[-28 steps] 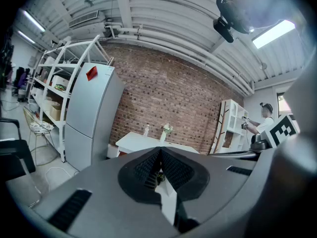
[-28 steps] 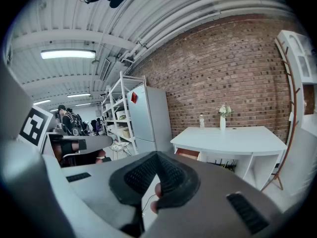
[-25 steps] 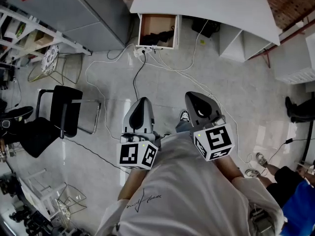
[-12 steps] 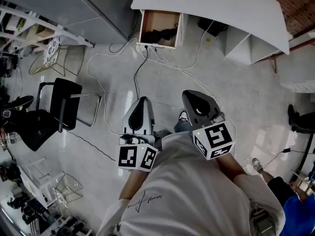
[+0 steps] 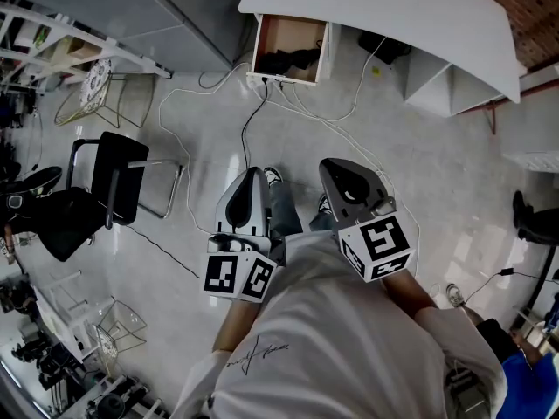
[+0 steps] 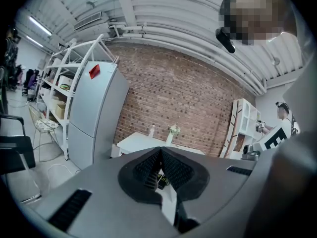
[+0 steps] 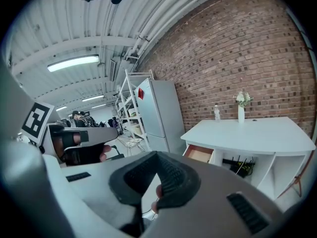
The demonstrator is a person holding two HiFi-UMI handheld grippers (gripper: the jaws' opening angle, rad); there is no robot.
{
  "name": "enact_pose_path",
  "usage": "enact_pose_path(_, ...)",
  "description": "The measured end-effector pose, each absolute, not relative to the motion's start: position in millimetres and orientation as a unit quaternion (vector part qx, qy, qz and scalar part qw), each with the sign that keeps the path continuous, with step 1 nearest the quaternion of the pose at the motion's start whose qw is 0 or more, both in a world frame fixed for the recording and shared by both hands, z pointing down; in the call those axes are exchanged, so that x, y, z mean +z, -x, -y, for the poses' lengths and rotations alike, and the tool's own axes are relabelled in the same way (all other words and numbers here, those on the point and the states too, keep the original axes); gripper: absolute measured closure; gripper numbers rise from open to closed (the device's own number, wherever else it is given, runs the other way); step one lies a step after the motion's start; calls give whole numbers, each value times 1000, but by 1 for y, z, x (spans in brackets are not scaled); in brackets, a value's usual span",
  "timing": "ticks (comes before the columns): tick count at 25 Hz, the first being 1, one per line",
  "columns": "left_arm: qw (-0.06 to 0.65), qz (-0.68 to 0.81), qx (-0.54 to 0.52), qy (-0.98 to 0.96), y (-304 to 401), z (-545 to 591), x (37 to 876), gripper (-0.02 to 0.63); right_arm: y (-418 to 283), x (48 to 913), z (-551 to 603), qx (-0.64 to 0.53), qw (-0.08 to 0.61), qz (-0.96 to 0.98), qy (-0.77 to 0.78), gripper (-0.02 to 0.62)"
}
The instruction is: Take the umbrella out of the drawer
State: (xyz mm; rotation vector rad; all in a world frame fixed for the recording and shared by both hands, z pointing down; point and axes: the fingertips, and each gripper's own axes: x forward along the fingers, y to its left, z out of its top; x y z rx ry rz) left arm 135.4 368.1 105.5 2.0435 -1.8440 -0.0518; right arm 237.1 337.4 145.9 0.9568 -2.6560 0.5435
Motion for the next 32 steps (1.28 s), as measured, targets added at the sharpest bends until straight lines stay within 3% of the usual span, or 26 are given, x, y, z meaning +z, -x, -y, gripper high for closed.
enact_pose_path(32,223,576,-4,-787,9,-193,120,589,-85,156,-189,204,172,885,-382,580)
